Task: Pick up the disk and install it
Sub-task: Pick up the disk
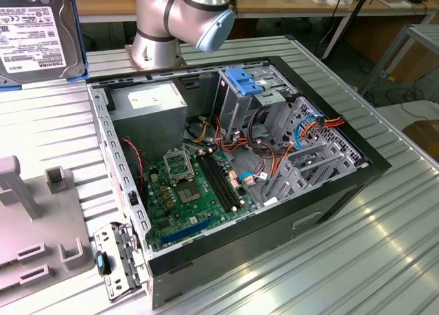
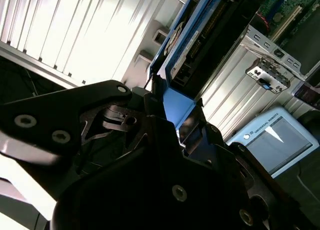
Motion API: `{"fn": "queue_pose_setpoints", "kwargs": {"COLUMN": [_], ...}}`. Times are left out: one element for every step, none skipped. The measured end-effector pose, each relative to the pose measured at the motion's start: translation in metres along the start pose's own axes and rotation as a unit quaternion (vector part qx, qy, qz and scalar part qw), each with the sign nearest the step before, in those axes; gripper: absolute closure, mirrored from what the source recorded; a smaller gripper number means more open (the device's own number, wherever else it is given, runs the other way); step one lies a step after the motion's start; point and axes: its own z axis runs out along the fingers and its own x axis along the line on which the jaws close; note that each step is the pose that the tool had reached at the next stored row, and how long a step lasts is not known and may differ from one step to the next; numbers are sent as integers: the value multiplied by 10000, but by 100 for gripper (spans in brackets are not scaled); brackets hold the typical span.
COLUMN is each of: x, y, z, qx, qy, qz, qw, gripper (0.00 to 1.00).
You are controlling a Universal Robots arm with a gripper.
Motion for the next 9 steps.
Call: {"fn": "queue_pose_setpoints", "kwargs": {"x": [0,1,1,2,2,3,4,4,5], "y": [-15,-30,-56,-82,-118,-163,-187,-206,-234], "z": [2,4,8,11,16,21,24,26,30], "qx": [0,0,0,0,0,0,0,0,0], "qy": [0,0,0,0,0,0,0,0,0], "qz": [0,0,0,0,0,0,0,0,0], "qw": [10000,10000,10000,10000,10000,10000,10000,10000,10000], "gripper": [63,63,63,63,63,63,63,63,63]}}
